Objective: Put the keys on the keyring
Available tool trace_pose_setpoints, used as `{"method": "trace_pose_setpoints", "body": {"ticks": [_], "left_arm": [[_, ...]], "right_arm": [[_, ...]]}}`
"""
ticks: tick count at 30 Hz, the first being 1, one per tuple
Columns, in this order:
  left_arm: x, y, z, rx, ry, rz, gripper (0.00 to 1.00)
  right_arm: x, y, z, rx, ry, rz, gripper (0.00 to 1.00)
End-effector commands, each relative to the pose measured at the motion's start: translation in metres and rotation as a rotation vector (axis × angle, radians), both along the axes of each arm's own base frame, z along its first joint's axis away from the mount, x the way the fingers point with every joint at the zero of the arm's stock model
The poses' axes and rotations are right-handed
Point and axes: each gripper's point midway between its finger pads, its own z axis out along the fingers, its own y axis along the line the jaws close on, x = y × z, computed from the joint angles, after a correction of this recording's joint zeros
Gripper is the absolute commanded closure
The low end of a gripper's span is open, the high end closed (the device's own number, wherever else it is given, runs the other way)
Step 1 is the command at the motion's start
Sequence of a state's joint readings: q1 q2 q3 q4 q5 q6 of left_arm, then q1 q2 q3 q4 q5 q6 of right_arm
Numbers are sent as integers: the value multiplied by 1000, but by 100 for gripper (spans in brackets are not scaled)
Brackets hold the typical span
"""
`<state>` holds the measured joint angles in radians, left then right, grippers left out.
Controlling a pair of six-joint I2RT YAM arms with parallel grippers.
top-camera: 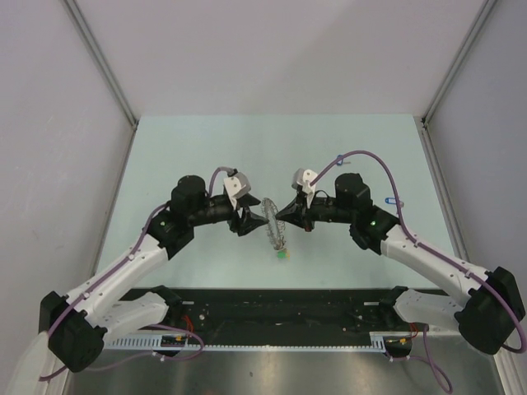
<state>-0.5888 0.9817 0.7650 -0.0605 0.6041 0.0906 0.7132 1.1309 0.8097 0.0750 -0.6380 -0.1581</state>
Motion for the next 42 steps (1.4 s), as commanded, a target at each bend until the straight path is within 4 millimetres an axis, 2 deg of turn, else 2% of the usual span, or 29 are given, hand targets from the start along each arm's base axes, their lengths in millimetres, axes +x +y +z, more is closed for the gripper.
{"method": "trace_pose_setpoints", "body": {"ticks": [1,6,20,29,35,37,38,40,42], "left_arm": [[-12,-13,4,-20,-54,-107,35],[-17,-18,1,-21,-35,-143,41],[-27,-28,10,-74,-15,-214,49],[-29,-30,11,-84,-7,-228,63],[-27,-31,9,-78,3,-217,62],[-28,-31,11,-85,2,-219,68],[-29,-31,12,-91,-4,-222,75],[-30,-32,13,-97,-1,-226,81],[-29,-32,13,-98,2,-226,91]], "right_arm": [[-8,5,42,118,-113,44,100],[-13,5,46,131,-124,53,100],[-19,7,47,134,-126,72,100],[-22,8,44,126,-124,83,100],[-18,6,44,117,-127,51,100],[-18,5,44,116,-127,52,100],[-19,5,44,117,-127,55,100],[-21,6,45,121,-124,68,100],[-22,7,43,119,-115,71,100]]}}
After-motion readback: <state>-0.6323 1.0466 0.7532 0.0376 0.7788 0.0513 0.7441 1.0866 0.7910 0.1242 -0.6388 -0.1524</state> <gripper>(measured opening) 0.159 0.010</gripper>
